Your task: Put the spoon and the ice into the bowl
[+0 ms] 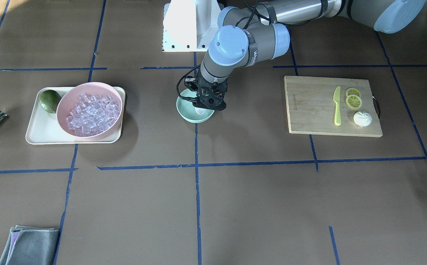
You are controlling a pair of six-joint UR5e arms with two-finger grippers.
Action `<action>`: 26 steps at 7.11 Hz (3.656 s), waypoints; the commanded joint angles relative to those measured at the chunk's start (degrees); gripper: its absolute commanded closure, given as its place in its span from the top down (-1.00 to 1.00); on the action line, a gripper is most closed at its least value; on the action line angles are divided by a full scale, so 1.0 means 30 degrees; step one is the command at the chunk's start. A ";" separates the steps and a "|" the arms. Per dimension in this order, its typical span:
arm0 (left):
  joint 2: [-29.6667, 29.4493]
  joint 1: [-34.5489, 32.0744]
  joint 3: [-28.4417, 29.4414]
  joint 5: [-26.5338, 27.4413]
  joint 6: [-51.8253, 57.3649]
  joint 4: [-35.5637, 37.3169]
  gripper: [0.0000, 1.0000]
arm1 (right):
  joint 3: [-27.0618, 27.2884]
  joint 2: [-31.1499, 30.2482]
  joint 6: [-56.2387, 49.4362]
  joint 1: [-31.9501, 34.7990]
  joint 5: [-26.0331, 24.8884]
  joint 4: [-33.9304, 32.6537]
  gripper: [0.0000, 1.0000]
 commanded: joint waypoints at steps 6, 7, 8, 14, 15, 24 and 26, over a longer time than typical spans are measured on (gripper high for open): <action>0.1121 -0.1535 -0.0891 0.0029 -0.1621 -0.1408 0.63 | 0.1390 0.1312 0.4098 -0.1836 0.0950 0.0018 0.99; 0.2610 -0.2123 -0.2059 0.0000 -0.1594 -0.1524 0.63 | 0.2121 0.1928 0.7609 -0.3064 0.0863 0.0048 0.99; 0.3495 -0.2709 -0.2534 -0.0087 -0.1594 -0.1467 0.63 | 0.3231 0.2340 1.1618 -0.4323 0.0659 0.0048 0.98; 0.4265 -0.2949 -0.2744 0.0146 -0.1594 -0.1495 0.84 | 0.4650 0.4482 2.4099 -1.2032 -0.6254 0.0454 0.86; 0.4324 -0.2949 -0.2744 0.0146 -0.1594 -0.1524 0.85 | 0.3633 0.4889 2.5385 -1.2882 -0.6837 0.1995 0.85; 0.4354 -0.2949 -0.2862 0.0117 -0.1536 -0.1525 0.91 | 0.2159 0.4834 2.6043 -1.3447 -0.6990 0.3124 0.48; 0.4354 -0.2949 -0.2862 0.0146 -0.1535 -0.1525 0.91 | 0.2245 0.4863 2.6043 -1.3447 -0.6990 0.3153 -0.33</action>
